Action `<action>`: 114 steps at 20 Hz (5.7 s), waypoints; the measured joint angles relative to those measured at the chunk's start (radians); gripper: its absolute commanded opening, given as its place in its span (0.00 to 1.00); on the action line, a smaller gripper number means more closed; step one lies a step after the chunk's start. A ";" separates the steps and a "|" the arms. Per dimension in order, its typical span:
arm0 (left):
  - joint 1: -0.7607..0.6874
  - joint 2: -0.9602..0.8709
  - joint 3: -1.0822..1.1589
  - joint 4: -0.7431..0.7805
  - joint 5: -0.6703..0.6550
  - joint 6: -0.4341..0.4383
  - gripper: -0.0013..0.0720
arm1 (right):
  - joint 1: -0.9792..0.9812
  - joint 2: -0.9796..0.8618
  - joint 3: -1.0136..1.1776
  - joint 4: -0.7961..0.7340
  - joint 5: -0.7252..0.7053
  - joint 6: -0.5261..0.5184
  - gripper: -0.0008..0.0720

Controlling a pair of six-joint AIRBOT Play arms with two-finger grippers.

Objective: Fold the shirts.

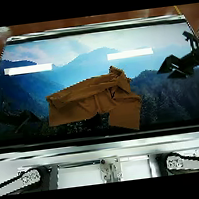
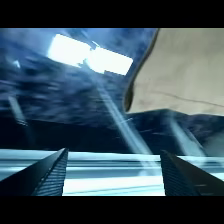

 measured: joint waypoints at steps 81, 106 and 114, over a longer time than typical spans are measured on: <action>-0.201 0.579 0.504 0.168 -0.037 -0.072 0.06 | 0.190 0.576 0.075 -0.436 -0.050 0.019 0.08; -0.290 -0.393 0.607 0.040 0.562 -0.042 0.07 | 0.367 -0.247 -0.134 -0.188 -1.242 0.159 0.08; -0.285 -0.414 0.607 0.140 0.265 -0.039 0.07 | 0.360 -0.210 -0.135 -0.357 -0.878 0.150 0.08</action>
